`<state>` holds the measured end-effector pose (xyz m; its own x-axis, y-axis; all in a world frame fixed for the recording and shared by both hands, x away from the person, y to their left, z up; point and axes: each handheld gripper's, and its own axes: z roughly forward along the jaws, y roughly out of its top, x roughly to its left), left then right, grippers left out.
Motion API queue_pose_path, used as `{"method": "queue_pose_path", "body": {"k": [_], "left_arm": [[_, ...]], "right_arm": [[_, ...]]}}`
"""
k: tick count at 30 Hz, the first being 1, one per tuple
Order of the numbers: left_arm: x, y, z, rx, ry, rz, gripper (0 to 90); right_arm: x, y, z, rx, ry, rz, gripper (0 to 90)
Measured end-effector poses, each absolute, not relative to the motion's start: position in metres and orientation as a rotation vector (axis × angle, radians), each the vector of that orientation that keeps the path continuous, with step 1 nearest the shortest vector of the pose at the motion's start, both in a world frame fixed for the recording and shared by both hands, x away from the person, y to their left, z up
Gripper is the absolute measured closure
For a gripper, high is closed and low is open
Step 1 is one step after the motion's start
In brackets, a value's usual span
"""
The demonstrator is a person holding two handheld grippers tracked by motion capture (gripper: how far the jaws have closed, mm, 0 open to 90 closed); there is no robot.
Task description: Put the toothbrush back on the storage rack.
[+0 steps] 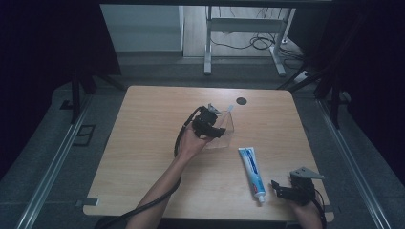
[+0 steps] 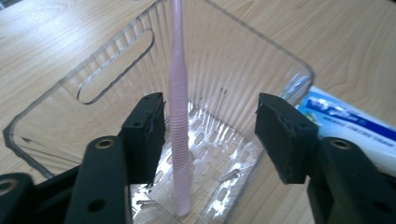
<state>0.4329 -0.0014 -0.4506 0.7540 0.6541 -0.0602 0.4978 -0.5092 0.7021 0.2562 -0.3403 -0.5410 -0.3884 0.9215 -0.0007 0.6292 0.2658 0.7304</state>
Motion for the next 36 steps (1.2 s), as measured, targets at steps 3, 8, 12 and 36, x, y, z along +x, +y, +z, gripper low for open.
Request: {"method": "queue_pose_path", "body": {"k": [3,8,12,36], "left_arm": [[0.431,-0.001,-0.447,2.202,0.854,0.268,36.3],[0.424,-0.001,-0.442,2.202,0.838,0.262,28.1],[0.418,-0.001,-0.438,2.209,0.811,0.273,24.6],[0.385,0.029,-0.436,2.176,0.813,0.247,13.9]], "right_arm": [[0.256,-0.34,-0.541,1.401,2.114,0.916,14.4],[0.256,-0.34,-0.541,1.401,2.114,0.916,14.4],[0.256,-0.34,-0.541,1.402,2.114,0.917,14.4],[0.256,-0.34,-0.541,1.405,2.111,0.916,14.5]]}}
